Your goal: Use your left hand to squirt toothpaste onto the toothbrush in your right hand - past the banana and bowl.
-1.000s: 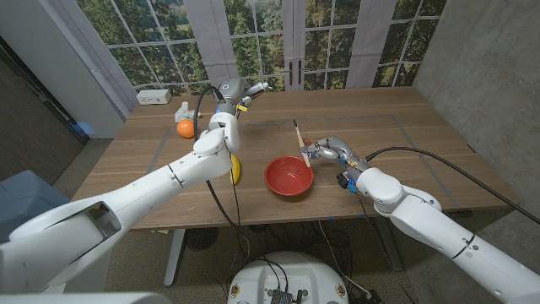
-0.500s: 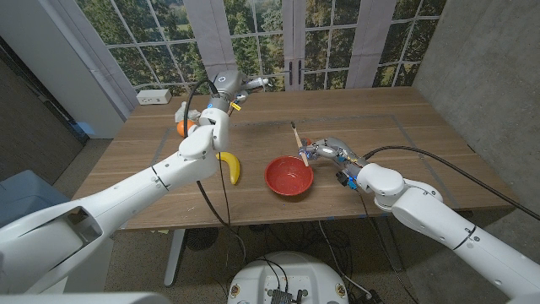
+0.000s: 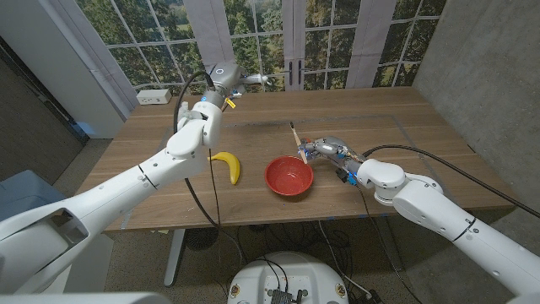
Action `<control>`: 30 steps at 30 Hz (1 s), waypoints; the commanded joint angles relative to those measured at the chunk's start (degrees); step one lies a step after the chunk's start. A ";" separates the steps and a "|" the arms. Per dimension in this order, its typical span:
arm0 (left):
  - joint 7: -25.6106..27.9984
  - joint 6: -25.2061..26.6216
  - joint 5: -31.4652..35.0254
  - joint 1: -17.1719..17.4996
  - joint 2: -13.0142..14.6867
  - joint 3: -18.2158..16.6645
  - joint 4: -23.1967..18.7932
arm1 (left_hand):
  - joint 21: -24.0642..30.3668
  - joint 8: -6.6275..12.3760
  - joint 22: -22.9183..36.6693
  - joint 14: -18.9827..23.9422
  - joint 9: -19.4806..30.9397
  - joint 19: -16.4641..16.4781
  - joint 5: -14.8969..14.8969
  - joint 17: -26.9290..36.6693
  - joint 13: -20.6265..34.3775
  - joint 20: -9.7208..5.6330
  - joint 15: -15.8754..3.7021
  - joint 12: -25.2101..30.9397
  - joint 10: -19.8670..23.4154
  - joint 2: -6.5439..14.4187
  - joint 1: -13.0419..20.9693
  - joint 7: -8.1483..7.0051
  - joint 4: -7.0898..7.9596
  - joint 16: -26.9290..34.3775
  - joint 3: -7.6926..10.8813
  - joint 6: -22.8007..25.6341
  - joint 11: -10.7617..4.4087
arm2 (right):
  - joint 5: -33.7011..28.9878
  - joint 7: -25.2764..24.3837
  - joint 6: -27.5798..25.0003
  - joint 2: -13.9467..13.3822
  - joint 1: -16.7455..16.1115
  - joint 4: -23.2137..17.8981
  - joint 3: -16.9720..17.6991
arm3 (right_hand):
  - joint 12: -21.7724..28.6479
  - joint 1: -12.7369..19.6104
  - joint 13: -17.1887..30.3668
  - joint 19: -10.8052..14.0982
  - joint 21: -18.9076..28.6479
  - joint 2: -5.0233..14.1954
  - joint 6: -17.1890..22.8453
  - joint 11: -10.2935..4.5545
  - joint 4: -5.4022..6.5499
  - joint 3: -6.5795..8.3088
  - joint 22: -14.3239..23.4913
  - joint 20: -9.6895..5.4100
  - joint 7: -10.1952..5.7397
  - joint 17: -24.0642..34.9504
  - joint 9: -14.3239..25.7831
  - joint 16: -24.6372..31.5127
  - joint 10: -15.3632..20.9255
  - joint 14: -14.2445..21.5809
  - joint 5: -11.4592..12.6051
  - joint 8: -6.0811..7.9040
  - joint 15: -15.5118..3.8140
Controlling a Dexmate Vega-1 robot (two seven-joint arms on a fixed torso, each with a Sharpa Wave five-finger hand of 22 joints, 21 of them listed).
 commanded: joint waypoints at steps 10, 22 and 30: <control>-6.69 -9.03 7.88 2.04 3.45 -5.80 -2.32 | 0.57 0.49 0.20 0.62 0.19 -0.39 0.27 0.12 0.32 -3.39 -7.15 0.29 2.42 0.05 0.77 -0.54 0.04 0.14 -0.45 0.76 -1.25 | 10.38 3.72 -2.76 -0.19 3.05 1.69 0.63 | 0.71 2.77 0.10 -0.92 0.73 1.57 0.15 0.61 0.19 -0.43 0.17 0.37 0.96 -0.18 0.71 1.23 -0.21 -0.55 1.07 -0.39 -6.78; -10.67 -13.43 10.66 1.75 4.25 -7.98 -3.12 | 0.95 0.70 0.18 0.83 0.17 -0.54 0.25 0.20 0.36 -3.81 -7.17 0.34 3.05 -0.14 1.18 -1.09 0.02 0.24 -0.95 1.53 -1.34 | 16.30 7.22 -3.41 -0.74 4.34 2.49 1.25 | 1.02 3.17 0.07 -1.26 1.11 1.59 0.09 1.03 0.20 -0.69 0.19 0.63 1.48 -0.25 1.11 1.86 -0.37 -0.86 1.68 -0.66 -6.31; -13.90 -17.07 12.89 0.48 5.27 -8.99 -3.46 | 1.14 0.66 0.17 0.96 0.16 -0.70 0.26 0.22 0.30 -4.08 -7.17 0.25 3.22 -0.23 1.47 -1.23 -0.01 0.28 -1.20 1.57 -1.38 | 17.90 7.89 -4.94 -0.99 5.99 2.29 0.45 | 1.29 3.41 0.11 -1.41 1.43 1.59 -0.03 1.33 0.25 -0.93 0.20 0.79 1.72 -0.71 1.50 2.12 -0.53 -0.91 2.10 -0.84 -6.20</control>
